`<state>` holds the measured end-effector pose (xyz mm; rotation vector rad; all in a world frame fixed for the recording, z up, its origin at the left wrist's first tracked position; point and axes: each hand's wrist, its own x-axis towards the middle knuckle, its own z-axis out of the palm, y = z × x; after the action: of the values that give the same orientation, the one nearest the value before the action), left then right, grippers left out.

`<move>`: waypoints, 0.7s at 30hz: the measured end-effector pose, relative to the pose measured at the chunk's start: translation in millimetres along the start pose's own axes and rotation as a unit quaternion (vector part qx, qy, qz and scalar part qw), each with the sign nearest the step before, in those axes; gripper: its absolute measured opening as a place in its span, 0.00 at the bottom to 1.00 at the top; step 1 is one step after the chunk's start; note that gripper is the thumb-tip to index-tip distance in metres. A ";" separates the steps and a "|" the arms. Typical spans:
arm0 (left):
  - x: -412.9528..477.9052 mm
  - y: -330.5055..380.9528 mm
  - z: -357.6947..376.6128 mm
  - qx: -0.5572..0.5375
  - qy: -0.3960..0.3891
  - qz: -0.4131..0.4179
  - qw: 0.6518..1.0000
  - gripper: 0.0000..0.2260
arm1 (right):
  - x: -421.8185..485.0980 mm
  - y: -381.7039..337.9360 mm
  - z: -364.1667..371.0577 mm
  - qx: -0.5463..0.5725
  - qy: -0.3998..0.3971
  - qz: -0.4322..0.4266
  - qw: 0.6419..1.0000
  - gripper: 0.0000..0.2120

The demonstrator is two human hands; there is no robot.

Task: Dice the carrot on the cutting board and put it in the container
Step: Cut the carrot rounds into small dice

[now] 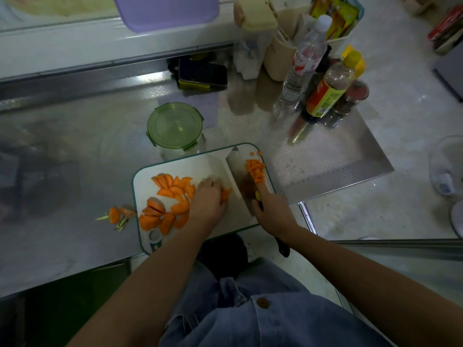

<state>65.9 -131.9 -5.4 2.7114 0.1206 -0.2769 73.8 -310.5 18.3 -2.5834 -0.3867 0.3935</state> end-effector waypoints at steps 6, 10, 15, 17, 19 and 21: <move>-4.8 -6.2 -3.5 -0.016 0.009 -0.002 1.000 0.21 | 1.8 -13.1 -6.2 -0.046 -0.015 -0.047 0.998 0.15; -10.7 -12.6 -2.8 -0.027 0.031 0.012 0.999 0.14 | 2.6 -19.4 -2.4 -0.068 -0.031 -0.047 0.996 0.18; -9.5 -9.6 -5.0 -0.024 0.023 -0.013 0.999 0.11 | 0.6 -22.9 8.8 -0.078 -0.065 -0.007 0.995 0.17; -9.1 -8.3 -6.7 -0.019 0.015 -0.015 1.000 0.10 | -1.9 -24.3 13.4 -0.085 -0.076 -0.002 0.993 0.17; -9.1 -7.8 -7.3 -0.028 0.012 -0.018 0.999 0.11 | -2.2 -25.0 16.6 -0.082 -0.075 -0.004 0.994 0.17; -9.5 -7.9 -6.4 -0.038 0.018 -0.019 0.999 0.11 | 1.6 -26.0 15.4 -0.077 -0.068 -0.002 0.995 0.18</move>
<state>56.8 -122.5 -0.7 2.6408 0.1883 -0.2287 64.8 -281.6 18.4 -2.7130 -0.4886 0.5610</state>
